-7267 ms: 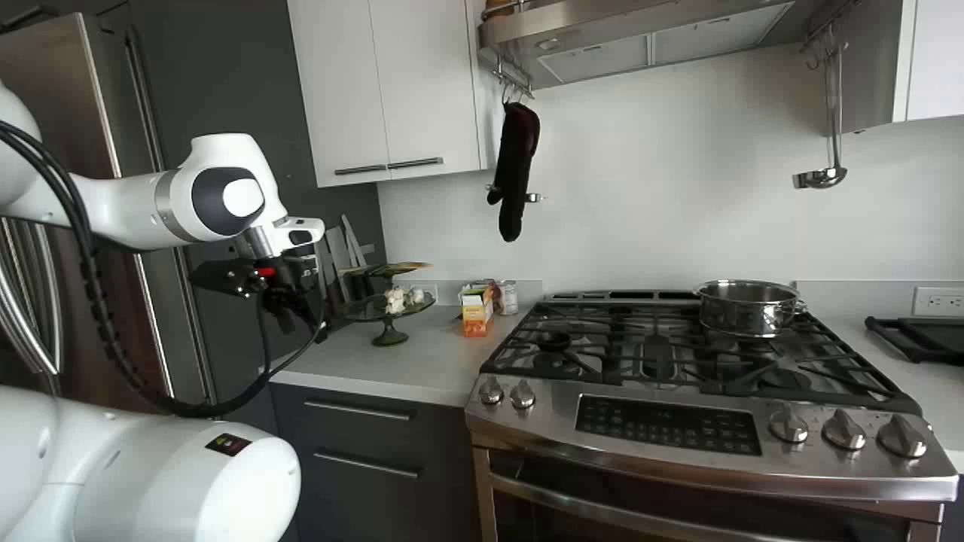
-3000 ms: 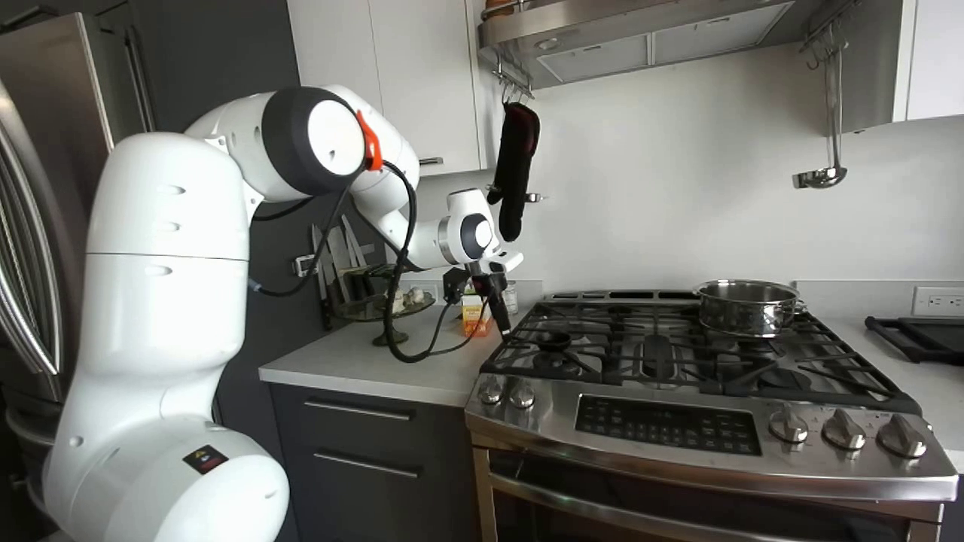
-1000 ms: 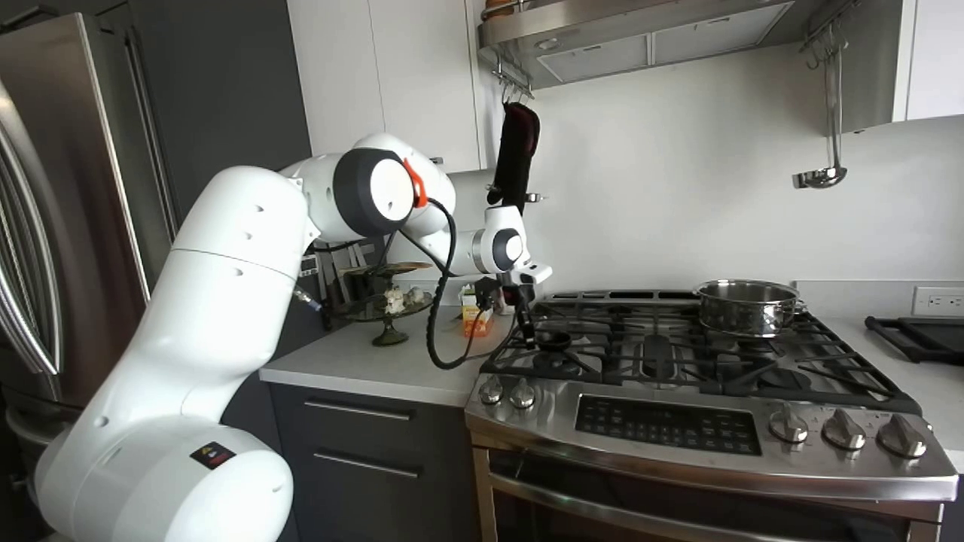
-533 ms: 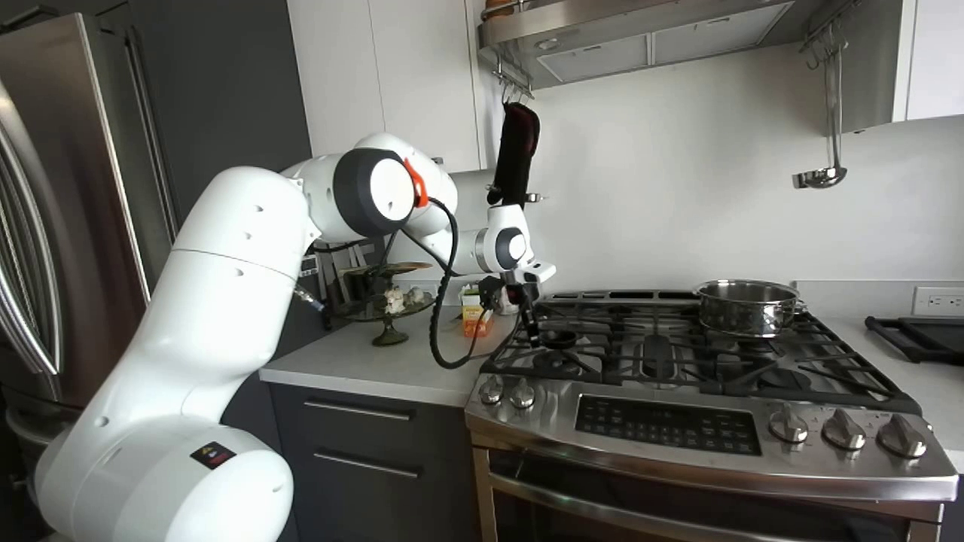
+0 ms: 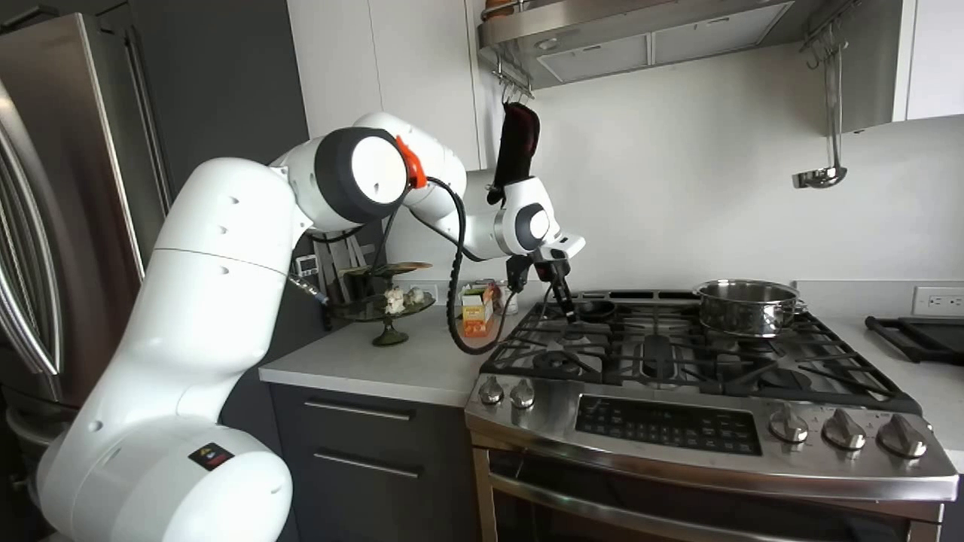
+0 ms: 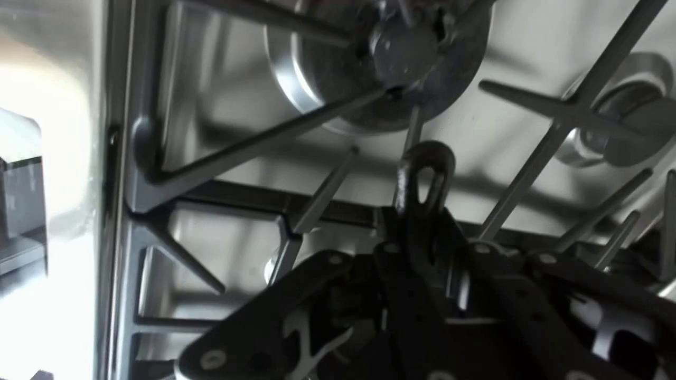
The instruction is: Place the small black pan on the back right plate of the stove
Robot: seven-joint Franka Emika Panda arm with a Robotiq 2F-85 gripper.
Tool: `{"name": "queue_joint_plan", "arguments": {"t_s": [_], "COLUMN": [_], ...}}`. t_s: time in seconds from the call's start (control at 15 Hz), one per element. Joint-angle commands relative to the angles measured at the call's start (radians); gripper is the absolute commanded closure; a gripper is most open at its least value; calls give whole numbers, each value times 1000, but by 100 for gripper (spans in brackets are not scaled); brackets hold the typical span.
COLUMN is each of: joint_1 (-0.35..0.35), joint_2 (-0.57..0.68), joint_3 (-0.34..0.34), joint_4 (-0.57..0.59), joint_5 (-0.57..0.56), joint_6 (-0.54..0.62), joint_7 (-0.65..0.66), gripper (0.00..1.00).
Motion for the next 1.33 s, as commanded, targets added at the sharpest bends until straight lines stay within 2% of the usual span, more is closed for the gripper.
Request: {"name": "queue_joint_plan", "arguments": {"t_s": [0.0,0.27,0.33,0.53,0.73,0.8,1.07,1.27], "joint_1": [-32,-91,-82,-106,-100,-106,-170,-240], "joint_2": [-35,-22,-6,-5,-5,5,77,141], "joint_3": [-54,-102,-83,-97,-95,-94,-91,-73], "joint_4": [-57,-63,-30,-38,-39,-23,127,258], "joint_5": [-26,-5,-6,-4,-4,-2,35,81], "joint_6": [59,95,52,68,68,62,-50,-157], "joint_7": [27,33,6,9,15,6,-50,-157], "gripper": [95,95,81,81,81,95,95,95]}}
